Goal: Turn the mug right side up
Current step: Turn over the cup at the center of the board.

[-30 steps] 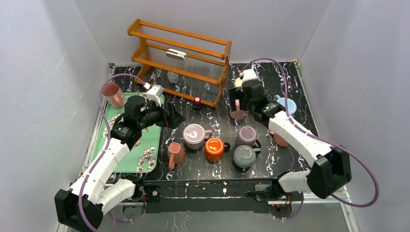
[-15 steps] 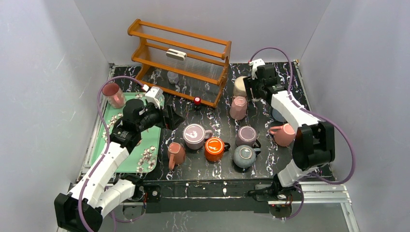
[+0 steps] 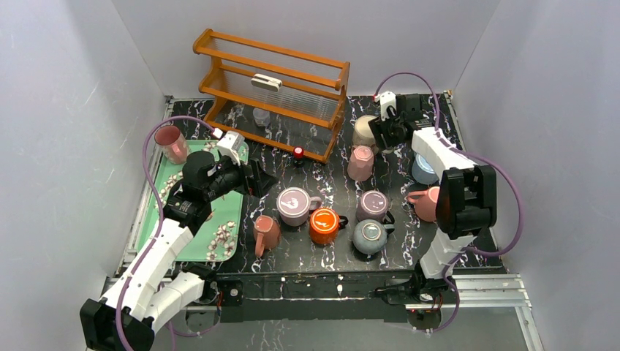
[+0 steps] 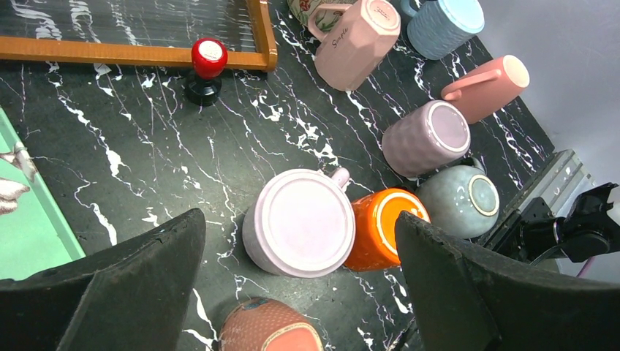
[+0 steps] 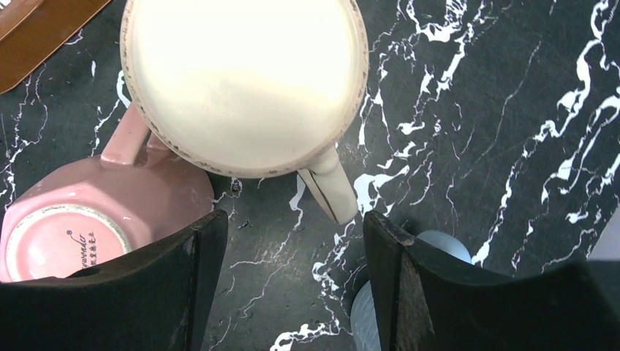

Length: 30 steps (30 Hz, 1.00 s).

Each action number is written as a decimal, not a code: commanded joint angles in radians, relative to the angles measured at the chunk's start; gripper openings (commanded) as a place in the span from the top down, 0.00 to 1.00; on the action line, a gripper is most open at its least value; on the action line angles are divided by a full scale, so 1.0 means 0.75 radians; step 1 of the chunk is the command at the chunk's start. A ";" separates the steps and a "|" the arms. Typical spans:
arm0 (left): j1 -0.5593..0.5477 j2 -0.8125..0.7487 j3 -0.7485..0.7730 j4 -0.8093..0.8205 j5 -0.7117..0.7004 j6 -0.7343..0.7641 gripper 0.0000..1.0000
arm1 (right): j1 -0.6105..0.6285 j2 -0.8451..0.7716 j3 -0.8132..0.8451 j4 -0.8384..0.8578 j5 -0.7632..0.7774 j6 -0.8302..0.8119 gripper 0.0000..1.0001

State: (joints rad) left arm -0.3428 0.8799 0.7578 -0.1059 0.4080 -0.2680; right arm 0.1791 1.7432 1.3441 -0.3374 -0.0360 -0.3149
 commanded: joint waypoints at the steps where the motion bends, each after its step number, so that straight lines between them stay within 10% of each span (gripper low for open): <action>1: -0.005 -0.030 -0.018 -0.008 0.006 0.030 0.02 | -0.009 0.028 0.080 0.000 -0.090 -0.107 0.25; 30: -0.005 -0.042 -0.008 -0.044 -0.038 0.055 0.02 | -0.096 0.148 0.110 0.031 -0.308 -0.342 0.32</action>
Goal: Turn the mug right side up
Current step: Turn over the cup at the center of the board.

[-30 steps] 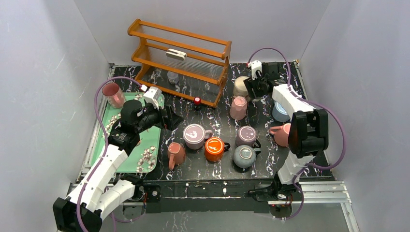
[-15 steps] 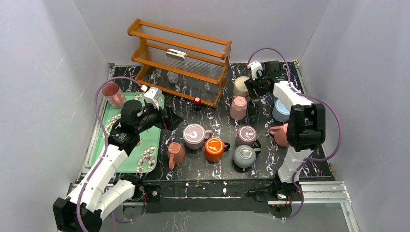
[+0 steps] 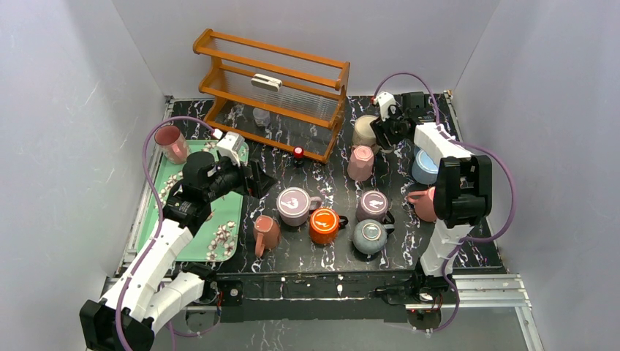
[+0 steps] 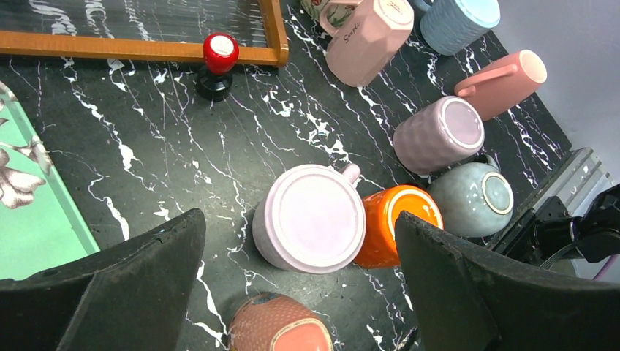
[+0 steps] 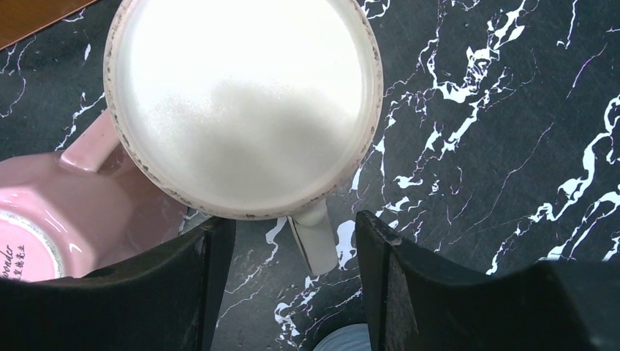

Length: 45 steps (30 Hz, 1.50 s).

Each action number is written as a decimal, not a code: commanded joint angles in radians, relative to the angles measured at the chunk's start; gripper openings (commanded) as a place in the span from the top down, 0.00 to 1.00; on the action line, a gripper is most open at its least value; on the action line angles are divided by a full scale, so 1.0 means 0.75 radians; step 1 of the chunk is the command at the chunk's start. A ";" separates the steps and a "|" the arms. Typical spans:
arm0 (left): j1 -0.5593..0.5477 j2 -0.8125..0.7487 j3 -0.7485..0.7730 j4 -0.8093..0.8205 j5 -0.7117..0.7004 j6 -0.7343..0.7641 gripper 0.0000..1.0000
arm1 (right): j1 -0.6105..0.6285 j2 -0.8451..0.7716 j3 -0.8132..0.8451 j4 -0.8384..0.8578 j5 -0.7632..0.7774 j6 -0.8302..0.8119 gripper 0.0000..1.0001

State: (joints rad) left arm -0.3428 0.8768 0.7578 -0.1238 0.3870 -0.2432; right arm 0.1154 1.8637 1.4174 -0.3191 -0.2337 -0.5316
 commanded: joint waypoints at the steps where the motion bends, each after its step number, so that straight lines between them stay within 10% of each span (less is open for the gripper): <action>1: -0.005 -0.040 -0.006 -0.021 -0.011 0.023 0.02 | -0.012 -0.018 0.002 0.008 -0.051 -0.056 0.32; 10: -0.007 -0.067 -0.013 -0.034 -0.040 0.028 0.02 | -0.011 0.017 0.008 0.022 -0.062 -0.045 0.35; 29: -0.010 -0.077 -0.012 -0.033 -0.043 0.022 0.02 | -0.013 -0.120 -0.127 0.052 0.096 0.101 0.78; 45: -0.013 -0.097 -0.018 -0.033 -0.042 0.017 0.02 | -0.012 -0.154 -0.138 -0.083 0.398 0.412 0.78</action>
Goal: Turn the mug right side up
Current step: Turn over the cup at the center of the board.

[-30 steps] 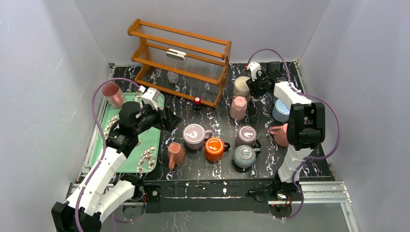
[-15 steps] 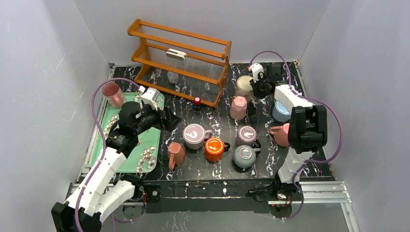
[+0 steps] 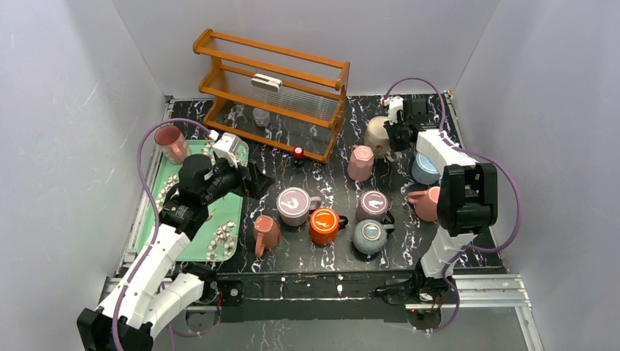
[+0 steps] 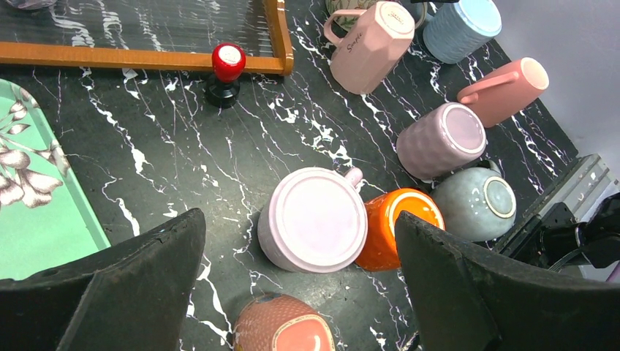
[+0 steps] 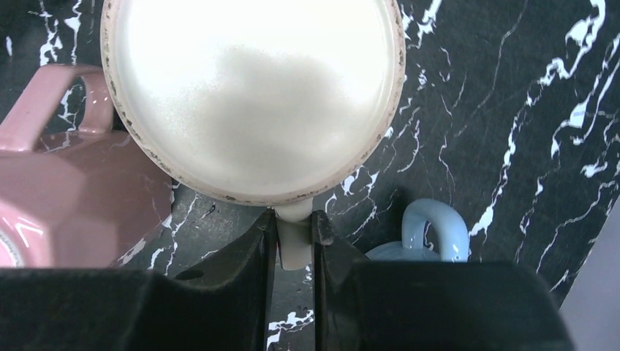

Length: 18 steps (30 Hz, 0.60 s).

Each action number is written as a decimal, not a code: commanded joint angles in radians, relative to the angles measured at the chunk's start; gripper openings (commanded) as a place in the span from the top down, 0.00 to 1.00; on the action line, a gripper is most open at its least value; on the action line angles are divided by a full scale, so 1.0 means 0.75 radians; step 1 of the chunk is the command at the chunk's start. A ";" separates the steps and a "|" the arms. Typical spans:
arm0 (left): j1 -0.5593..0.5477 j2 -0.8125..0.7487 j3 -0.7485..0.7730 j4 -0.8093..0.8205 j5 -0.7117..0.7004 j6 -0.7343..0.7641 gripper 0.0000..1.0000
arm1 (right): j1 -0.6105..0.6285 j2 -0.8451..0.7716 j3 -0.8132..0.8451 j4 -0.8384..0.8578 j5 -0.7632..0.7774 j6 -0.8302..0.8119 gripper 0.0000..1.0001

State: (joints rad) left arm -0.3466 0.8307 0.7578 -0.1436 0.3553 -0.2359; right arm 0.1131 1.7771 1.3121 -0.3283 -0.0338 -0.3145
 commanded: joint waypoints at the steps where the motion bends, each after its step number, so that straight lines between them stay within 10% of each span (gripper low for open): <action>1: -0.009 -0.036 -0.020 -0.007 -0.001 0.008 0.02 | -0.008 -0.033 0.008 -0.078 0.141 0.133 0.77; 7: -0.010 -0.036 -0.018 -0.007 -0.005 0.009 0.02 | -0.009 0.011 0.056 -0.126 0.053 0.144 0.52; 18: -0.011 -0.032 -0.017 -0.011 -0.012 0.014 0.02 | -0.009 0.087 0.094 -0.071 -0.033 0.090 0.46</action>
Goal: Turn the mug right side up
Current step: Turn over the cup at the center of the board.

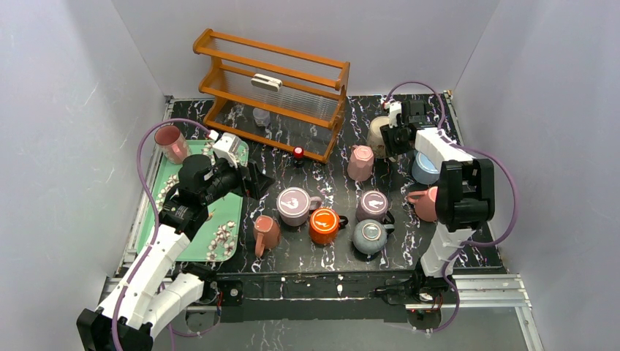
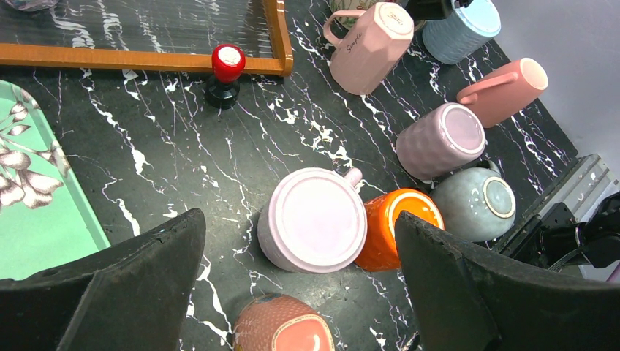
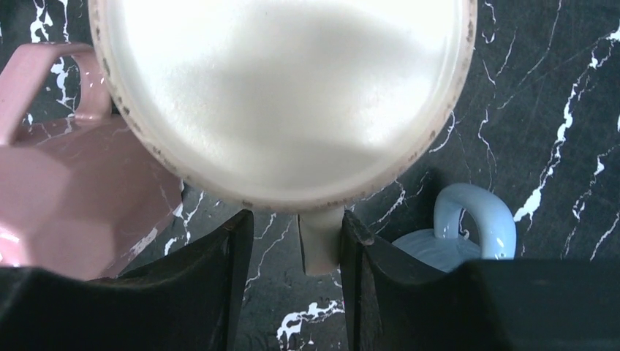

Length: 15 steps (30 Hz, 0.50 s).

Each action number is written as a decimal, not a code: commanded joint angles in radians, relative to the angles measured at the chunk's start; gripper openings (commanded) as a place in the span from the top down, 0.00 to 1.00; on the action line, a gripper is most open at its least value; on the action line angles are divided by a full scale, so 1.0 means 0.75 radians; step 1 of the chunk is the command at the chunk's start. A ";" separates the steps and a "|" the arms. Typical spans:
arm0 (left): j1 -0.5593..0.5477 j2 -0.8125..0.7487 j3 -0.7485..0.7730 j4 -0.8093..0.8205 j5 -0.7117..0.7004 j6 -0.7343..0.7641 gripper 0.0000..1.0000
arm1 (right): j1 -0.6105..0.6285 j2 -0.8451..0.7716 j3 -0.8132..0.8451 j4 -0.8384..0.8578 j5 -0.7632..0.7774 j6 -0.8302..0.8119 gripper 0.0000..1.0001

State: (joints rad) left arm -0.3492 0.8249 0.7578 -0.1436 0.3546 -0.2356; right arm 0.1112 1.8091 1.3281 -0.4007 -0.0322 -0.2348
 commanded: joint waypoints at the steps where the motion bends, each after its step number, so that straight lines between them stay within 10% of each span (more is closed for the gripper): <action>1: -0.007 -0.024 -0.016 -0.009 -0.011 0.013 0.02 | -0.006 0.052 0.077 0.027 -0.035 -0.022 0.46; 15: -0.007 -0.022 -0.013 -0.015 -0.015 0.018 0.02 | -0.005 0.133 0.165 0.032 -0.047 -0.049 0.57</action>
State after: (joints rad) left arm -0.3496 0.8253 0.7578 -0.1436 0.3508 -0.2352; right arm 0.1112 1.9068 1.4059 -0.3985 -0.0521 -0.2630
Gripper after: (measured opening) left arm 0.983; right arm 0.443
